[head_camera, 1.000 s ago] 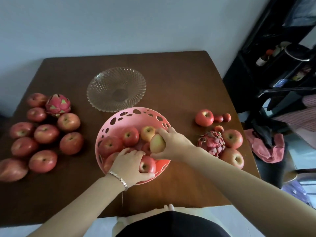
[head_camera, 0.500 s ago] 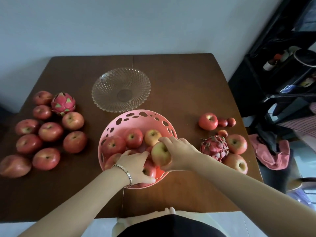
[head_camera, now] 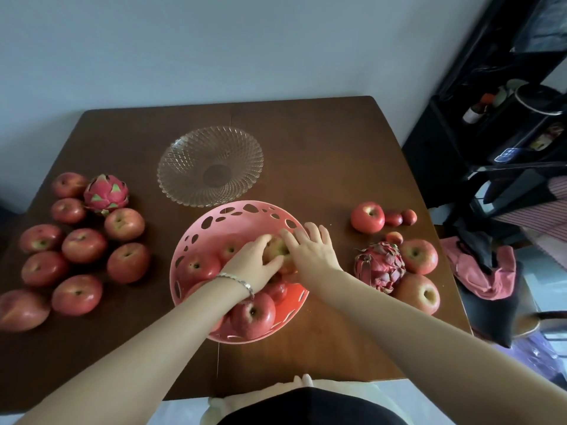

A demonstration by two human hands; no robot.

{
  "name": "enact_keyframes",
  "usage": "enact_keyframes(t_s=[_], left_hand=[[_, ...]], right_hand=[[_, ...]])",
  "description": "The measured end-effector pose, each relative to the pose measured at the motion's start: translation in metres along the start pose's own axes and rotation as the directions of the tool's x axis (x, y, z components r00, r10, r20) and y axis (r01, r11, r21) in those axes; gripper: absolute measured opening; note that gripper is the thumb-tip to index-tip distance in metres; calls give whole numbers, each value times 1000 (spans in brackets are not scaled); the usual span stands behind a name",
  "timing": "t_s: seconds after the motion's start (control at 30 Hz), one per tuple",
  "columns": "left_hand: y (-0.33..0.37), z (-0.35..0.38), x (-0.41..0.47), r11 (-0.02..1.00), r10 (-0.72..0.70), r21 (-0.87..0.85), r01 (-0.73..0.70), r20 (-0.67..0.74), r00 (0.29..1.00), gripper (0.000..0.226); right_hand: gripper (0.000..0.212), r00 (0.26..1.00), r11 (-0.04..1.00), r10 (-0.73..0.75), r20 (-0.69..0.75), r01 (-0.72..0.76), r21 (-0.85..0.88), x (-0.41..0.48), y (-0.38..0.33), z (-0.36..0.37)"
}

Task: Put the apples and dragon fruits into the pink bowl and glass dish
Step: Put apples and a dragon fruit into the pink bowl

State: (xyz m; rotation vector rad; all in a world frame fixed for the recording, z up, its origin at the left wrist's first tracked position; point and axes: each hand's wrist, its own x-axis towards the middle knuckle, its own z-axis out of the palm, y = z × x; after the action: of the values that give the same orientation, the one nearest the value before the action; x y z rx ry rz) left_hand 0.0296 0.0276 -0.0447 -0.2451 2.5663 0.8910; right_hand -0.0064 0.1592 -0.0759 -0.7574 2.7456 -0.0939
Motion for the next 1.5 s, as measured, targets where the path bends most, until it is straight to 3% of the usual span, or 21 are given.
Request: enact_keyframes(t_s=[0.1, 0.17, 0.23, 0.3, 0.37, 0.47, 0.53, 0.57, 0.63, 0.77, 0.93, 1.07, 1.17, 1.27, 1.4, 1.5], left_hand=[[6, 6, 17, 994, -48, -99, 50, 21, 999, 47], [7, 7, 22, 991, -51, -124, 52, 12, 999, 44], [5, 7, 24, 992, -43, -121, 44, 7, 999, 46], [4, 9, 26, 992, -38, -122, 38, -1, 999, 47], [2, 11, 27, 990, -41, -133, 39, -12, 999, 46], [2, 12, 29, 988, -42, -146, 39, -23, 999, 46], [1, 13, 28, 988, -43, -147, 38, -28, 999, 45], [1, 13, 28, 988, -43, -149, 38, -31, 999, 45], [0, 13, 28, 986, -43, -161, 37, -32, 999, 45], [-1, 13, 27, 984, -29, -179, 23, -28, 999, 45], [-2, 14, 28, 979, -24, -202, 17, -32, 999, 44], [-4, 14, 28, 972, -26, -236, 19, -27, 999, 43], [-6, 15, 28, 969, -23, -246, 7, -63, 998, 42], [-6, 18, 27, 964, -30, -266, -1, -112, 993, 40], [-4, 18, 25, 946, -56, -324, 3, -156, 986, 38], [-4, 13, 30, 938, -96, -345, 15, -219, 971, 40]], right_hand=[[95, 1000, 998, 18, 25, -20, 68, -2, -1, 1], [101, 996, 967, 23, 87, -44, 251, -6, 2, -9], [91, 997, 897, 65, 30, -72, 435, -14, 22, -23], [71, 955, 889, 225, -192, -121, 443, -23, 59, -34], [65, 856, 851, 457, -243, -341, 400, -30, 102, -38], [74, 675, 612, 720, 161, -727, 312, -35, 152, -28], [70, 599, 513, 707, 376, -801, 309, -36, 170, -18], [65, 595, 487, 678, 431, -803, 342, -35, 175, -15], [56, 616, 482, 631, 472, -788, 384, -35, 180, -12], [66, 624, 461, 599, 502, -781, 421, -39, 187, -6], [64, 655, 457, 605, 453, -751, 477, -45, 199, 5], [61, 684, 501, 657, 318, -711, 493, -54, 202, 10], [66, 695, 576, 716, 62, -639, 510, -58, 188, -2], [66, 798, 696, 593, -110, -439, 569, -58, 145, -35], [75, 955, 725, 290, -67, -173, 667, -64, 64, -57], [79, 999, 793, 41, -31, -14, 609, -61, 18, -43]])
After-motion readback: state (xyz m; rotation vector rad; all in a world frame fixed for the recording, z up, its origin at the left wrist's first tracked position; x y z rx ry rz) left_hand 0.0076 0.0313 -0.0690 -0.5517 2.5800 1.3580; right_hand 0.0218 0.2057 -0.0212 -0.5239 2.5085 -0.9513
